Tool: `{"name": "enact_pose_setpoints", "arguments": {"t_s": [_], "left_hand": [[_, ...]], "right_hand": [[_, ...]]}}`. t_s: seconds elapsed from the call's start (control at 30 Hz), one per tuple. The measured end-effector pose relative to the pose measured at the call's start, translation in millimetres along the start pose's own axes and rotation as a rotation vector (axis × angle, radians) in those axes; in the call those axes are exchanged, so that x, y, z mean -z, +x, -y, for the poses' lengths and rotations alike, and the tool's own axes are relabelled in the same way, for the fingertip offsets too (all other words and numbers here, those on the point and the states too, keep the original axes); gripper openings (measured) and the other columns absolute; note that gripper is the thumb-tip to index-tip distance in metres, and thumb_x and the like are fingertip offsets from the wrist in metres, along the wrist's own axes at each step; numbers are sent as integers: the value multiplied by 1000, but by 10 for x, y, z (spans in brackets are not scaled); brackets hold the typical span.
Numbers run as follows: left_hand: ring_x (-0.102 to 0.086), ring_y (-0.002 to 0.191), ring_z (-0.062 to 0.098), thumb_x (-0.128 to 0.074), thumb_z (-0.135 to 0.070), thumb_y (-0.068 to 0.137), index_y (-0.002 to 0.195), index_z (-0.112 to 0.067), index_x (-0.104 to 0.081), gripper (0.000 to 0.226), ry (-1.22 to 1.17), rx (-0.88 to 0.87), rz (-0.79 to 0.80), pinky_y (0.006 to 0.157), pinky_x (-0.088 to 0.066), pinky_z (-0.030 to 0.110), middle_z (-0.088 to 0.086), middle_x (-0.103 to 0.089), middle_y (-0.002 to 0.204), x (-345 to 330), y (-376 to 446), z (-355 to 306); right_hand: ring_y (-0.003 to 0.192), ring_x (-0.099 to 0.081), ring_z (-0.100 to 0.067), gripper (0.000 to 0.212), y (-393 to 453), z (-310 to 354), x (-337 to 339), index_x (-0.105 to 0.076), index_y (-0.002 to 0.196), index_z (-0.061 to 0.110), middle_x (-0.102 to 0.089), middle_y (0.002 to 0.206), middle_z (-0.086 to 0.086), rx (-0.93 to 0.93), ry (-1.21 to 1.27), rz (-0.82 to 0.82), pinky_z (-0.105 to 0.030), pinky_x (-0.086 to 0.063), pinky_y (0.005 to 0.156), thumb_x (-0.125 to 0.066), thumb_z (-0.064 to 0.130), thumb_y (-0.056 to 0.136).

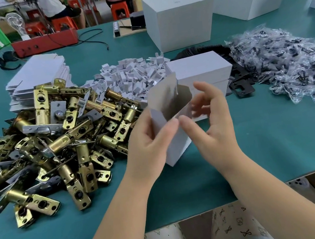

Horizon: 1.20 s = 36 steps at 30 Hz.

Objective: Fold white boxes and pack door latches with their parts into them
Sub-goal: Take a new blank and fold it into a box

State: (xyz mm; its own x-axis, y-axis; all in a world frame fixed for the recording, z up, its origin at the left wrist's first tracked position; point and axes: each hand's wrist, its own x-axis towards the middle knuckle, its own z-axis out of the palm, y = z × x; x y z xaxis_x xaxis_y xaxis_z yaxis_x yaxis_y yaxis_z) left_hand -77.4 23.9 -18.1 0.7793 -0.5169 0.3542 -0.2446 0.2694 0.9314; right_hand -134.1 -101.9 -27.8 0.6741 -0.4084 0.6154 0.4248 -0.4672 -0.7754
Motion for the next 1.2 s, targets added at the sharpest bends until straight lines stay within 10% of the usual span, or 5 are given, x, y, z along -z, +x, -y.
{"name": "enact_pose_setpoints", "arguments": {"t_s": [0.27,0.67,0.9,1.0,1.2], "left_hand": [[-66,99,7,-71,-24,83,135,-38,-31,67,163,-97,-311,81,-53,23,-3,-65,118,10,17,8],[-59,105,-8,-66,-34,85,94,-43,-63,14,430,-183,-275,80,-46,9,-24,-59,110,27,12,-24],[-58,99,-11,-63,-35,88,94,-39,-62,7,475,-256,-206,78,-44,7,-19,-58,109,-20,-9,-28],[-56,102,-14,-53,-38,91,92,-28,-66,17,499,-297,-239,79,-42,4,-4,-65,106,-13,-35,-34],[-64,85,0,-65,-25,86,116,-34,-52,34,84,-133,-205,77,-50,16,-21,-69,92,-32,26,-68]], "right_hand": [[99,-60,-11,41,55,7,5,-50,116,46,-60,114,2,-144,62,100,-27,-52,85,-63,24,84],[102,-51,-3,25,63,17,35,-60,97,40,-44,118,19,-134,12,16,-14,-42,84,-62,22,80],[53,-34,-2,31,89,15,25,-40,62,25,-41,57,17,-160,42,-34,-12,-26,53,-61,28,85],[58,-42,-9,15,64,46,17,-48,84,31,-50,65,11,-125,133,-10,-20,-34,55,-60,23,86],[63,-41,0,52,61,11,57,-35,133,48,-55,80,24,-37,212,51,-12,-38,66,-57,30,89]]}}
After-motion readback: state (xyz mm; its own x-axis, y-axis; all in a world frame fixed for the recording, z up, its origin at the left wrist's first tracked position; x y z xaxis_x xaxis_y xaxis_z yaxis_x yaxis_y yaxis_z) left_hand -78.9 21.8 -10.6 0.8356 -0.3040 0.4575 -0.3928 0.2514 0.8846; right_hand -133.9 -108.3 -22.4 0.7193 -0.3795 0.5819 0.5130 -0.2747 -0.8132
